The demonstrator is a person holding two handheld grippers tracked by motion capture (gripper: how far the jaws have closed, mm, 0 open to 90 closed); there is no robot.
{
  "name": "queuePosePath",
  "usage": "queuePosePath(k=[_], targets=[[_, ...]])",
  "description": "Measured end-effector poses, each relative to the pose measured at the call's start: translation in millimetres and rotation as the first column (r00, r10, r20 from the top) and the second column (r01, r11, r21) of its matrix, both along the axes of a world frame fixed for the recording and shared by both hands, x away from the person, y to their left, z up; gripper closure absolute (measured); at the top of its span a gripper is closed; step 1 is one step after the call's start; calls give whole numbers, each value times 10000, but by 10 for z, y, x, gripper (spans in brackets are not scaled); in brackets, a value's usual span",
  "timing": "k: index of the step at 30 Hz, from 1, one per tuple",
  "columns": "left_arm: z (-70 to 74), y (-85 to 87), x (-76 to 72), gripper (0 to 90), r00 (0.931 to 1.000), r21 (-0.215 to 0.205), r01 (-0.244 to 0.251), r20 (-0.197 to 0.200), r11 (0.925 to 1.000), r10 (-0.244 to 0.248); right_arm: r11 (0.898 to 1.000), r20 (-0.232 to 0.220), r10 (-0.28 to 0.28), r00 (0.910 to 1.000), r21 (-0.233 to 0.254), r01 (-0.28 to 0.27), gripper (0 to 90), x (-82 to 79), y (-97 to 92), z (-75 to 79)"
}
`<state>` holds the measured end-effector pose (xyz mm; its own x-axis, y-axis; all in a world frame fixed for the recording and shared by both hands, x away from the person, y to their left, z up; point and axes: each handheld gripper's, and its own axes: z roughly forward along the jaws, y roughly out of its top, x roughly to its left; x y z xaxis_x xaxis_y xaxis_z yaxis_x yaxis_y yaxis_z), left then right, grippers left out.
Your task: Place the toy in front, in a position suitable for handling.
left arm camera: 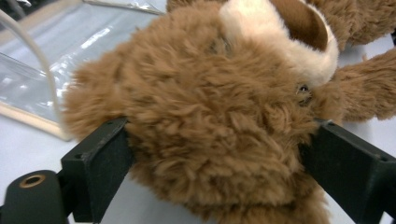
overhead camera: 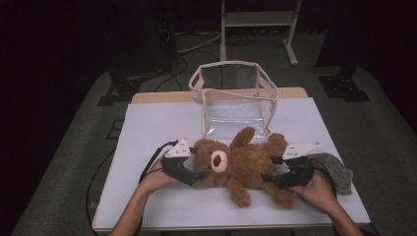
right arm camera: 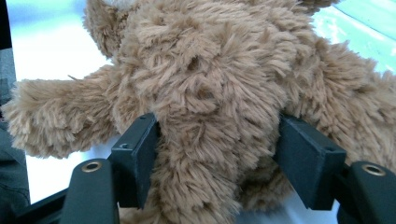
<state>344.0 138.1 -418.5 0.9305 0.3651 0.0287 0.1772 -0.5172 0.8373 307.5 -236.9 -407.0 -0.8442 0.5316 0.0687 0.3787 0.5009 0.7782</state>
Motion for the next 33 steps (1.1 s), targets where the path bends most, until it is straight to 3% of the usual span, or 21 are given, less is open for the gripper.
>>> queuePosePath(k=[1,3,6,9,18,23,25,27,30,32,33], targets=[[0,-11,6,102,10000,-40,-46,-25,10000,46,10000,-28,-21,10000,88,21,328,5,5,-10],[6,-35,1,213,9999,-61,-143,-59,9999,142,9991,-220,-187,9996,369,195,404,20,20,-33],[49,-80,-36,298,9996,63,-256,71,9997,256,9971,-447,-208,9988,721,240,477,40,21,-20],[90,-111,-64,335,9993,252,-365,6,9990,365,9952,-601,-117,9981,960,174,497,49,32,14],[273,-81,-171,341,9994,550,78,-331,9985,-60,9953,-1017,485,9936,885,-395,544,5,56,211],[203,-15,-219,322,9987,918,-2,-507,9958,49,9949,-1047,610,9926,864,-520,523,-23,98,150],[162,18,-220,284,9986,633,-259,-447,9977,287,9931,-807,537,9953,1087,-448,488,24,71,90],[133,36,-220,247,9981,420,-449,-401,9981,466,9894,-891,487,9948,1408,-358,438,40,10,86],[135,41,-231,214,9986,473,-484,-192,9977,494,9903,-671,438,9968,1345,-345,410,12,-65,110],[137,31,-240,195,9993,548,-371,48,9978,369,9953,-82,-163,9998,958,170,370,-80,-244,173],[137,31,-240,190,9993,548,-371,48,9978,369,9953,-82,-163,9998,958,170,370,-80,-244,173]])
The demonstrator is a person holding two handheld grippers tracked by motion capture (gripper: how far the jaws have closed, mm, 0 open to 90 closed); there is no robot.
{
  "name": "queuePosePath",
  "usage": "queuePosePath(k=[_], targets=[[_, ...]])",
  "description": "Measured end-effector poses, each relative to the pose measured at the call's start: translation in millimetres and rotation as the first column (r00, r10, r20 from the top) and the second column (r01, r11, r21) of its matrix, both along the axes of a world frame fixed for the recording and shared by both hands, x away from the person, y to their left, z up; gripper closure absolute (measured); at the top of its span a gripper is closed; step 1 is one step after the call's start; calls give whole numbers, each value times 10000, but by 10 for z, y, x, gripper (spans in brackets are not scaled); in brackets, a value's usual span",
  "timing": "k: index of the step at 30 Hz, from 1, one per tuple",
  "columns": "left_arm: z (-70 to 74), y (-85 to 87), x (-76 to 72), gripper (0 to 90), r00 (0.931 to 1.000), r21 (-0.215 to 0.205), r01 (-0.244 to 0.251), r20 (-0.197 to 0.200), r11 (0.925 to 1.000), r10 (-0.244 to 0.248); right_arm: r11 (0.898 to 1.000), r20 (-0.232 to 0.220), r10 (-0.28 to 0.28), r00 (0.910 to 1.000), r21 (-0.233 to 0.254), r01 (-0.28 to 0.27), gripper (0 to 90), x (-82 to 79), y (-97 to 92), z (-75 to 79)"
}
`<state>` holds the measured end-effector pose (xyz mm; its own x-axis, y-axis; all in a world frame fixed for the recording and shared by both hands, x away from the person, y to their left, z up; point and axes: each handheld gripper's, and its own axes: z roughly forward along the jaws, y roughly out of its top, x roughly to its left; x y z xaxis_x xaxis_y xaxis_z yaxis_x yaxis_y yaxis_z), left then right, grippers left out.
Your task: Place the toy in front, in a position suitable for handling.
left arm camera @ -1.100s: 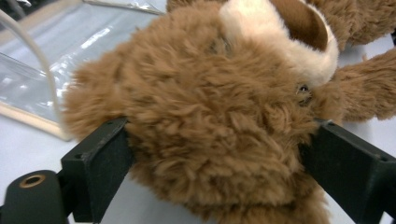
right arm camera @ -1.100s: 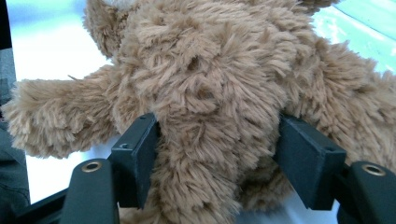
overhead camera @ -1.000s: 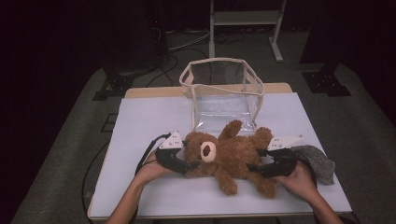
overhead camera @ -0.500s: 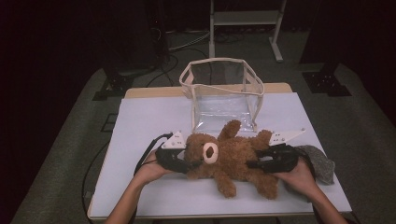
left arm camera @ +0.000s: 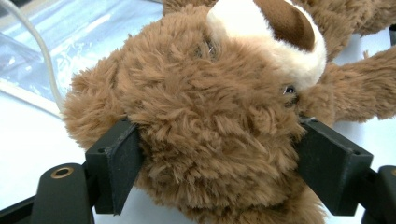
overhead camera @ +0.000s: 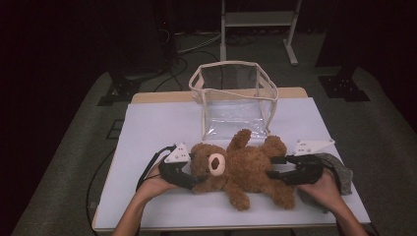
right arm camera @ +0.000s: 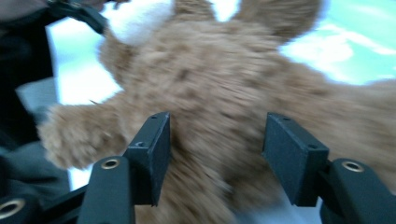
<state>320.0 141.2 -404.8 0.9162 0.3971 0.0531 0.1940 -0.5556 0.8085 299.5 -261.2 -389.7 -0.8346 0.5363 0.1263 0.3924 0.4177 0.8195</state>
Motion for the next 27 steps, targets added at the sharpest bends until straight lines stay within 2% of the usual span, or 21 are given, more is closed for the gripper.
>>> queuePosePath(k=[1,2,3,4,5,8,9,10,11,12,16,18,19,21,22,24,27], targets=[[-1,-5,-3,190,9999,-5,-2,127,10000,2,9997,134,-197,9997,-106,199,365,-17,-62,8],[3,-6,-7,180,9997,-69,13,256,10000,-12,9950,347,-882,9955,-434,897,352,-60,-285,5],[11,-6,-18,180,9992,-185,64,393,9998,-57,9950,347,-882,9955,-434,897,352,-60,-285,5],[22,-5,-28,180,9983,-235,129,565,9996,-115,9866,355,-1550,9873,-449,1566,347,-95,-513,-35],[31,-10,-36,180,9979,-241,180,620,9995,-164,9866,355,-1550,9873,-449,1566,347,-95,-513,-35],[47,-41,-46,172,9957,-228,372,862,9990,-351,9697,200,-2273,9736,-875,2282,337,-127,-786,-175],[53,-86,-33,163,9937,-112,515,999,9986,-501,9575,27,-2617,9651,-1251,2600,337,-106,-900,-297],[53,-86,-33,149,9937,-112,515,999,9986,-501,9535,-90,-2742,9616,-1326,2707,336,-87,-938,-352],[58,-105,-24,149,9936,-79,535,997,9985,-525,9535,-90,-2742,9616,-1326,2707,336,-87,-938,-352],[64,-113,-14,148,9932,-42,573,1020,9984,-565,9480,-65,-2886,9574,-1419,2848,335,-70,-960,-394],[89,-139,70,147,9933,-61,695,932,9976,-686,9367,171,-3039,9526,-1771,3020,325,30,-972,-459],[103,-149,94,147,9938,-22,673,894,9977,-668,9235,214,-3218,9466,-2133,3188,339,92,-957,-459],[109,-151,96,147,9935,12,676,921,9977,-675,9197,363,-3283,9439,-2157,3282,364,82,-940,-425],[115,-159,96,147,9918,91,807,990,9967,-812,9272,707,-3211,9444,-1796,3287,360,38,-921,-346],[118,-164,100,146,9917,152,836,963,9964,-847,9309,714,-3133,9470,-1740,3211,329,32,-917,-305],[128,-180,112,131,9919,206,861,919,9961,-876,9293,688,-3137,9470,-1824,3211,299,63,-940,-294],[136,-210,122,125,9924,210,890,834,9958,-904,9235,261,-3236,9458,-2089,3217,271,148,-980,-365]])
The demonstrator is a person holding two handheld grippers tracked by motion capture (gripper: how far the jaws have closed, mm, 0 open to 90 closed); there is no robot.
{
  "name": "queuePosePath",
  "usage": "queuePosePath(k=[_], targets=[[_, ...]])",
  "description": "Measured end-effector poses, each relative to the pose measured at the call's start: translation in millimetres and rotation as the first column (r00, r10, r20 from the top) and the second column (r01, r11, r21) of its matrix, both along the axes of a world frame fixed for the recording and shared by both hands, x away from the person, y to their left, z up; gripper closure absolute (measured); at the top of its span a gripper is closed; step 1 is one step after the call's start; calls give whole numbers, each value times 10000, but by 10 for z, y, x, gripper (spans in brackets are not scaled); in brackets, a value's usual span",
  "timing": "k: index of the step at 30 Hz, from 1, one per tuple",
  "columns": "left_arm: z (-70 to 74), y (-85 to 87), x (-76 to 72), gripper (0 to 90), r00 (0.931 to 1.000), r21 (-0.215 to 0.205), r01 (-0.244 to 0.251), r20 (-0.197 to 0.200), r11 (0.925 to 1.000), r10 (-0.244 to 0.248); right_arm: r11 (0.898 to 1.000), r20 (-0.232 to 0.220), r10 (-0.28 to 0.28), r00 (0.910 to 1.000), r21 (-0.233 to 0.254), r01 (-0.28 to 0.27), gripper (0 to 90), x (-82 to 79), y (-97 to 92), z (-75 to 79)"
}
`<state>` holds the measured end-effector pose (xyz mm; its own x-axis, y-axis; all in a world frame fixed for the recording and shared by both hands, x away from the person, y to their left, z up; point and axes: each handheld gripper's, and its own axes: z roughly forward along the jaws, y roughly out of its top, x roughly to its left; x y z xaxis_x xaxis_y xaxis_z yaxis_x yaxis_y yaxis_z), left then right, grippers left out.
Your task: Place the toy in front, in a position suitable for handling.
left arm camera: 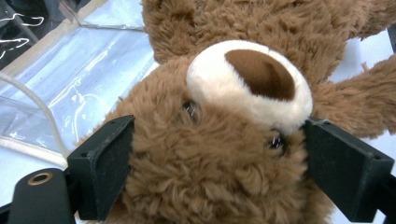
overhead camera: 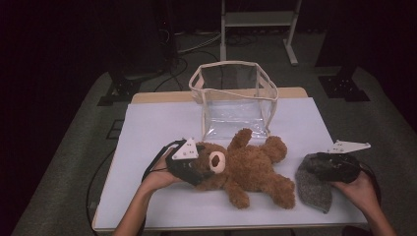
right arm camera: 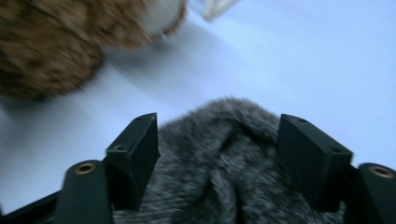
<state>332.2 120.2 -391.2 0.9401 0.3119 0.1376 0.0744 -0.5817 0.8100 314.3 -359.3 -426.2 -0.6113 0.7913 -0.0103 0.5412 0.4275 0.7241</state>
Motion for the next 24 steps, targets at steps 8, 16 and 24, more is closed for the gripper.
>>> queuePosePath(k=[8,16,24], targets=[[-91,-21,40,104,9985,-28,-207,-502,9998,206,9993,-496,-49,9988,-380,30,318,84,75,-272],[-112,-55,27,164,9941,8,-880,-634,9961,878,9999,-664,-118,9977,-38,116,714,57,68,-211],[-81,-86,8,180,9925,24,-1045,-643,9945,1044,9301,1072,2350,9661,2639,-2556,713,-126,571,637]])
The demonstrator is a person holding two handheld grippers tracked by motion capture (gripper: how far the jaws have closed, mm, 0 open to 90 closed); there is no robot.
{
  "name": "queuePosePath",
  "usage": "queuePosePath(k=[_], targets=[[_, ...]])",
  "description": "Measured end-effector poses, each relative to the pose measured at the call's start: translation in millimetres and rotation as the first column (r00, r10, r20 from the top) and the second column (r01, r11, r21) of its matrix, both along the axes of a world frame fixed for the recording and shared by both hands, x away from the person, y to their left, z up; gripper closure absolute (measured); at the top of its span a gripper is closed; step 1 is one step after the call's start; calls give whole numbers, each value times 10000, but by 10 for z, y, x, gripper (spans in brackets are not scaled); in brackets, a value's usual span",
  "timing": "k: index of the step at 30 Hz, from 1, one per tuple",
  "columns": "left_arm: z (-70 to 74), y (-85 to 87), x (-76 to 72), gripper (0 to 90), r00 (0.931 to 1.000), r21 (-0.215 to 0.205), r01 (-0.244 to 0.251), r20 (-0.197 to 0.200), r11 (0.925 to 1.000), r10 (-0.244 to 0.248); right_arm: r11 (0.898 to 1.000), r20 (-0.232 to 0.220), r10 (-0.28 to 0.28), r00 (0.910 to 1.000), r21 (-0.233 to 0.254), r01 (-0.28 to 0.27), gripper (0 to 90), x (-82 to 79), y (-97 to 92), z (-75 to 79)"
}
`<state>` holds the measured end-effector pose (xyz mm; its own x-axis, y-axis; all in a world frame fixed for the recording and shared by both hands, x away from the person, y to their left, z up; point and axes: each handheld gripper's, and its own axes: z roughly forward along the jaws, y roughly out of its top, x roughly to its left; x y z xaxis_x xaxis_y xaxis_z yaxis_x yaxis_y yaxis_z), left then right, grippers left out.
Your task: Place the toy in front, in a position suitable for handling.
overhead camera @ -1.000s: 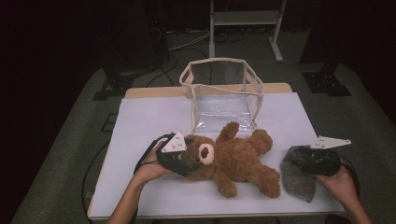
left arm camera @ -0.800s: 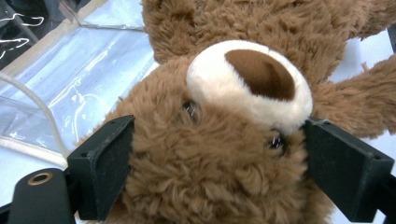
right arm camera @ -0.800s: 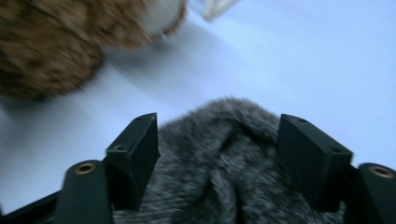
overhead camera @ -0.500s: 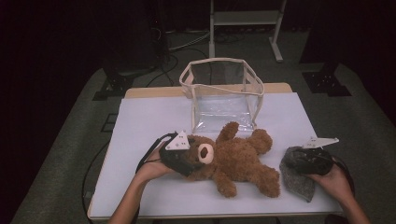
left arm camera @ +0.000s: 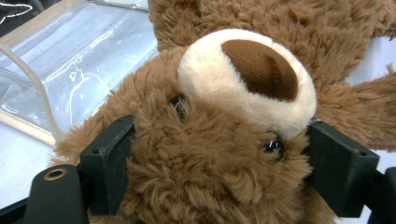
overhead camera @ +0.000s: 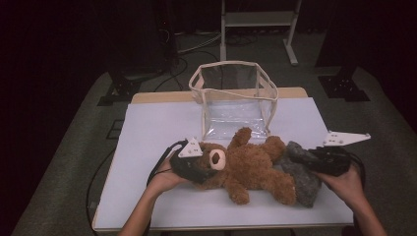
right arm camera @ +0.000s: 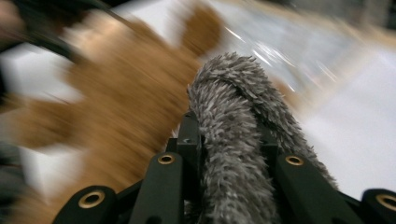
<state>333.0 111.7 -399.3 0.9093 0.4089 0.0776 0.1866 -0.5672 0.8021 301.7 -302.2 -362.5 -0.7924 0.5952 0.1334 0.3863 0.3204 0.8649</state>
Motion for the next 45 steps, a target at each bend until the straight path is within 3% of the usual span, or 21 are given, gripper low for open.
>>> queuePosePath(k=[1,3,6,8,9,10,12,15,19,21,25,28,31,34,36,39,42,45], targets=[[3,-4,-6,180,10000,-6,-30,22,10000,30,10000,0,0,10000,0,0,713,0,0,0],[11,-7,-17,181,9999,12,-64,80,10000,64,9961,426,879,9952,-144,-873,713,-32,328,177],[21,-16,-35,181,9999,27,-112,118,9999,112,9820,713,1880,9796,-326,-1861,713,-24,751,282],[20,-19,-43,180,9998,-35,-137,136,9999,138,9724,666,2325,9703,-387,-2303,711,17,985,273],[17,-16,-48,179,9998,-37,-132,134,9999,132,9678,570,2472,9673,-646,-2435,710,56,1139,223],[15,-8,-52,179,9998,-48,-128,125,9999,129,9678,570,2472,9673,-646,-2435,710,56,1139,223],[7,9,-53,178,9999,-120,-124,97,9999,125,9656,480,2397,9697,-1160,-2329,708,83,1225,118],[3,37,-43,152,9999,-227,-70,84,9997,72,9696,417,2190,9748,-1207,-2127,706,58,1145,-8],[1,67,-24,104,9997,-320,-260,-32,9991,259,9833,527,1569,9862,-1019,-1510,707,-47,876,-81],[-14,71,-19,105,9996,-417,-250,-124,9988,245,9904,315,1103,9934,-873,-1072,708,-100,685,-137],[3,54,-54,218,9999,-275,7,-137,9996,-11,9956,-200,480,9986,-793,-494,708,-167,421,-261],[4,37,-67,261,9995,-321,131,-285,9994,-140,9977,-384,430,9983,-510,-450,709,-180,348,-261],[23,26,-87,271,9991,-253,226,-354,9994,-235,9961,-208,823,9964,-291,-829,709,-171,444,-141],[52,3,-145,275,9971,-194,676,-342,9975,-682,9901,91,1381,9904,-278,-1378,709,-140,679,-18],[62,-9,-183,274,9968,-38,784,-149,9969,-784,9832,377,1757,9837,-562,-1735,707,-99,879,45],[32,16,-183,243,9985,79,551,13,9984,-551,9763,570,2069,9767,-769,-2023,708,-15,1129,79],[-8,69,-145,209,9990,-272,437,110,9987,-434,9734,731,1903,9790,-1440,-1784,708,38,1202,17],[-27,90,-109,173,9996,-513,189,203,9985,-179,9836,727,1343,9883,-1311,-1240,707,47,1035,-17]])
